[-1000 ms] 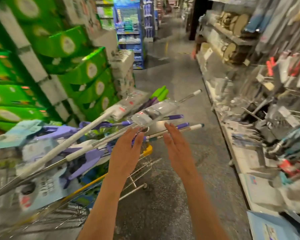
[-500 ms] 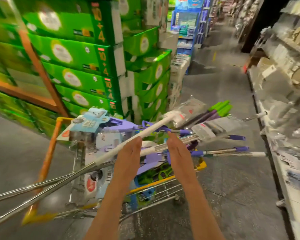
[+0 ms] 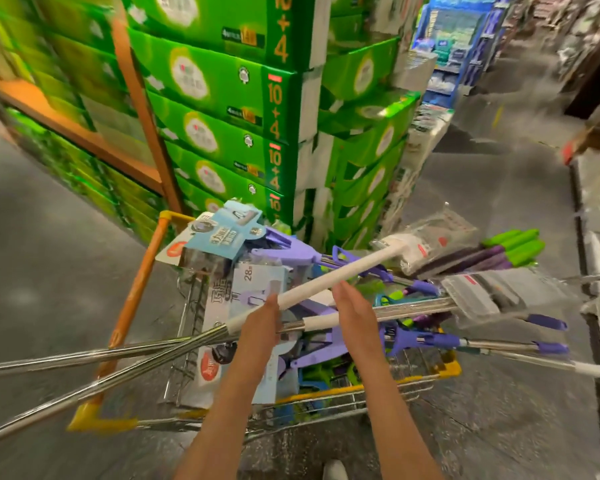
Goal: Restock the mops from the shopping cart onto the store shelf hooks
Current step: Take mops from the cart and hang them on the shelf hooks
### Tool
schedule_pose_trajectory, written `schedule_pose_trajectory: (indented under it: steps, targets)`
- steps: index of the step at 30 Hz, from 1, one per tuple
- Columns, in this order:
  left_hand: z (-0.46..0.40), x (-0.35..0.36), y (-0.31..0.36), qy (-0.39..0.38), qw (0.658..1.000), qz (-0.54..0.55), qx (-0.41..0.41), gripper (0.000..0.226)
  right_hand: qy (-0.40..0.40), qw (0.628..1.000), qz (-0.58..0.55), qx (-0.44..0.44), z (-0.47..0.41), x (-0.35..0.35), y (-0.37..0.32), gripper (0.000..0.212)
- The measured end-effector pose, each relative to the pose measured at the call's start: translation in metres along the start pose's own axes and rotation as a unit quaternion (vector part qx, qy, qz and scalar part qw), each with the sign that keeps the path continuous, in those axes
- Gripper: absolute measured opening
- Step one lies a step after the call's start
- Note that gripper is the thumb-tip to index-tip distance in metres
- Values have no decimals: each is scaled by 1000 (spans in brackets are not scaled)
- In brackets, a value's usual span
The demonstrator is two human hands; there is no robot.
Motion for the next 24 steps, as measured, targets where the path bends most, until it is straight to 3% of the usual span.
schedule_pose_trajectory:
  steps: [4,10,14,17,24]
  targets:
    - [-13,14,-20,9,979,169,-114,50,-29,998,-7,47,-48,9,20,43]
    - [-27,33,-38,41,936,311,-157,67,-36,979,-32,198,-104,6,67,65]
    - [-34,49,-40,61,898,411,-145,72,-20,950,-182,252,-126,17,81,49]
    - [-40,57,-38,90,884,442,-123,61,-45,926,-267,265,-133,25,81,42]
    - [-50,66,-37,140,874,456,-88,40,-103,895,-326,287,-138,33,74,28]
Point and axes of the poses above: each hand's wrist, its own z-axis away from the middle knuckle, its own x-axis out of the palm, y = z × x, the point moved 8 cm from there along -z, towards the middle knuckle, and after that the axes turned 4 degrees about z, right-handed, at the moved point
